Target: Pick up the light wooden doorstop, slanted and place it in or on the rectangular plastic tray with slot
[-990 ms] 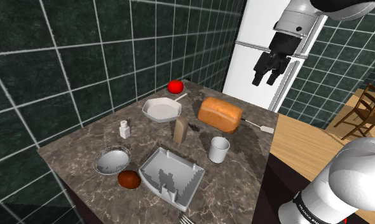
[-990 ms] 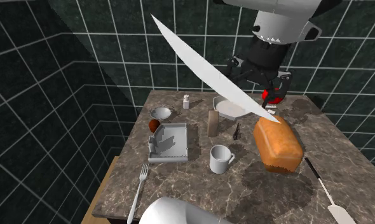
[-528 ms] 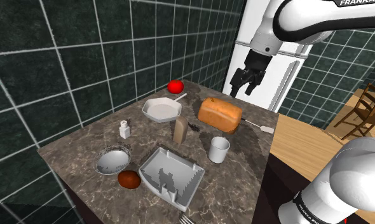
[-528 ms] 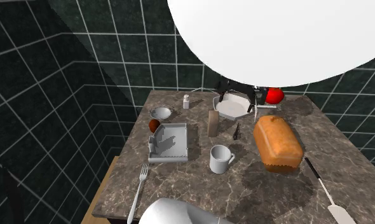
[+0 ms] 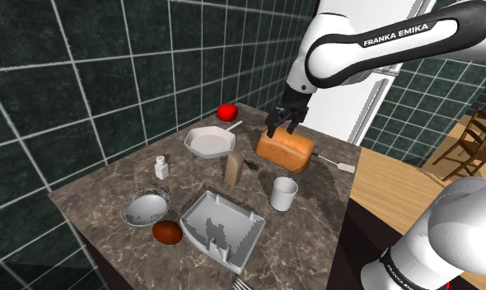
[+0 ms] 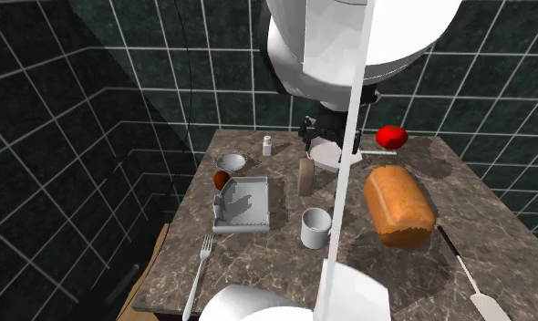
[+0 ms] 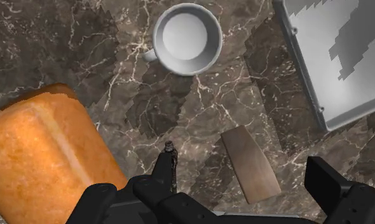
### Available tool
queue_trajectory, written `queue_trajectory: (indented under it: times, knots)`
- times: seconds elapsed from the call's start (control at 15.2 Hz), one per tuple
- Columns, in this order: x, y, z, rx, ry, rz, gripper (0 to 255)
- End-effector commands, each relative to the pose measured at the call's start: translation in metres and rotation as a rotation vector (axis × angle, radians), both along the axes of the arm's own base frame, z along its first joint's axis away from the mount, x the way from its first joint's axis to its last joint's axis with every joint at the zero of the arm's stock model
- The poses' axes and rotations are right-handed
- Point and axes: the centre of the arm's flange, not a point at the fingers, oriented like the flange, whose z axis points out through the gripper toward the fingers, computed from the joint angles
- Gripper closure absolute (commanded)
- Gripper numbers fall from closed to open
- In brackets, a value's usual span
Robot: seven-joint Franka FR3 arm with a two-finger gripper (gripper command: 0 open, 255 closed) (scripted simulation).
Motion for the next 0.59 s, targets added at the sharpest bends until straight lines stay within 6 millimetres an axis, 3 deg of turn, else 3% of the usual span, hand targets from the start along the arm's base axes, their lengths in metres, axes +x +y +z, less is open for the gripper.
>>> queue_trajectory:
  times: [0.0, 0.53]
  knots:
    - [0.016, 0.012, -0.018, -0.005, -0.013, 0.004, 0]
    - [0.083, 0.051, -0.086, -0.028, -0.053, 0.017, 0]
